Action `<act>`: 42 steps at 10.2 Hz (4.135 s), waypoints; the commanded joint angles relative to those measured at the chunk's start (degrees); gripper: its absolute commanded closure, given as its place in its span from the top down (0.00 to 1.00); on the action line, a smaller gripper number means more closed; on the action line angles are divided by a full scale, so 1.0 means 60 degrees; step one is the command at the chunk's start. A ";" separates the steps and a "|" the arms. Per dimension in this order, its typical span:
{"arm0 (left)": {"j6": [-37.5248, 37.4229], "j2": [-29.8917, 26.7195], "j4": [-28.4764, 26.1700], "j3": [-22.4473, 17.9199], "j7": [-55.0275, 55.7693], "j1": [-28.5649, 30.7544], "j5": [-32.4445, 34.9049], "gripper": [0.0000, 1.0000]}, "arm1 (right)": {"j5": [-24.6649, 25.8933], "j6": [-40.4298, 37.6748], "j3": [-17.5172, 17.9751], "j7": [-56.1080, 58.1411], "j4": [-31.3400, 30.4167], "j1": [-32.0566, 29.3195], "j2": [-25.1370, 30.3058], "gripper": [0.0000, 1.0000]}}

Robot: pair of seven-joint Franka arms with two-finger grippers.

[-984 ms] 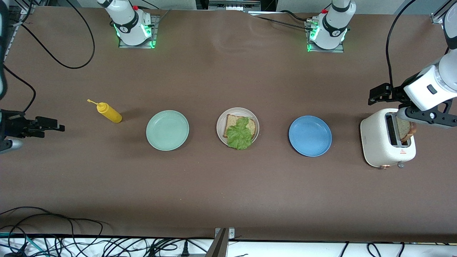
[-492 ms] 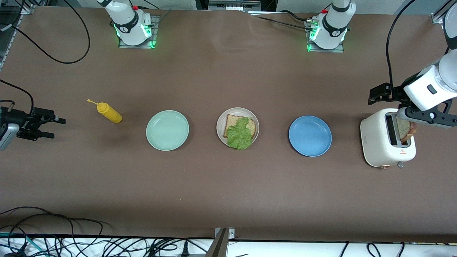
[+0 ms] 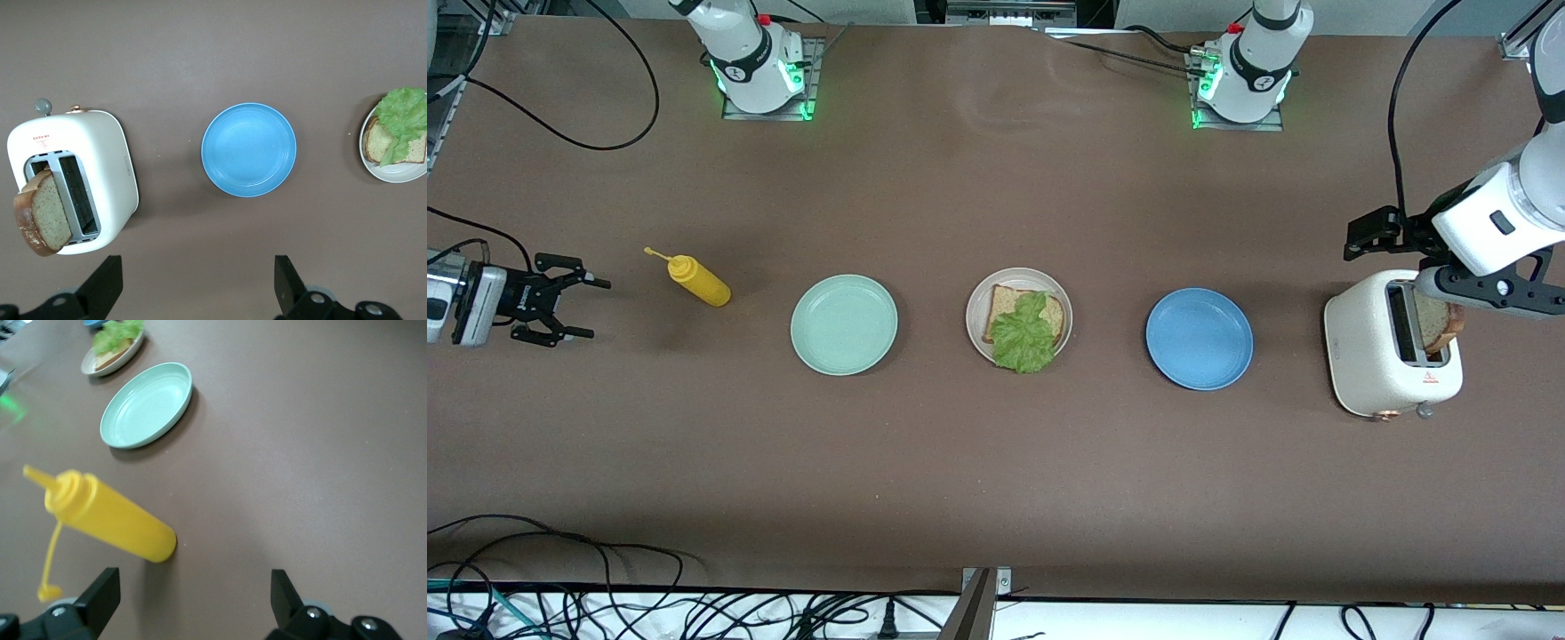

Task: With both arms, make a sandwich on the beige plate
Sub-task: 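Withdraw the right gripper back beside the mustard bottle, then grasp the yellow mustard bottle with the right gripper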

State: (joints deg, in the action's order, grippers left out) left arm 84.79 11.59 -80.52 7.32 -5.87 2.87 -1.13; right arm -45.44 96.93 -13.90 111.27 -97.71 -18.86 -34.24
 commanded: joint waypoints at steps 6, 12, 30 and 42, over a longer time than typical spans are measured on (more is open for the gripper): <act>-0.0304 -0.0042 0.0091 -0.0019 0.0055 0.0034 0.0012 1.00 | -0.1434 -0.1448 0.0163 0.4847 -0.0004 -0.0696 -0.1382 1.00; -0.0391 -0.0057 0.0091 -0.0019 0.0055 0.0034 0.0012 1.00 | -0.2035 -0.1301 0.0822 0.5009 -0.0004 -0.0593 -0.2099 1.00; -0.0494 -0.0042 0.0091 -0.0033 0.0011 0.0122 0.0349 1.00 | -0.2300 -0.2444 0.0954 0.6664 -0.1907 -0.1427 -0.2306 1.00; 0.2653 0.0939 -0.2205 -0.0048 -0.2215 0.2831 0.1711 1.00 | -0.3018 -0.0866 0.1497 0.6694 -0.1426 -0.0361 -0.1738 0.10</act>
State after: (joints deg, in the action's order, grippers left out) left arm 98.01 18.41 -89.71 6.26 -17.05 17.87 7.35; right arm -62.77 88.56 -4.75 151.53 -106.50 -23.49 -48.15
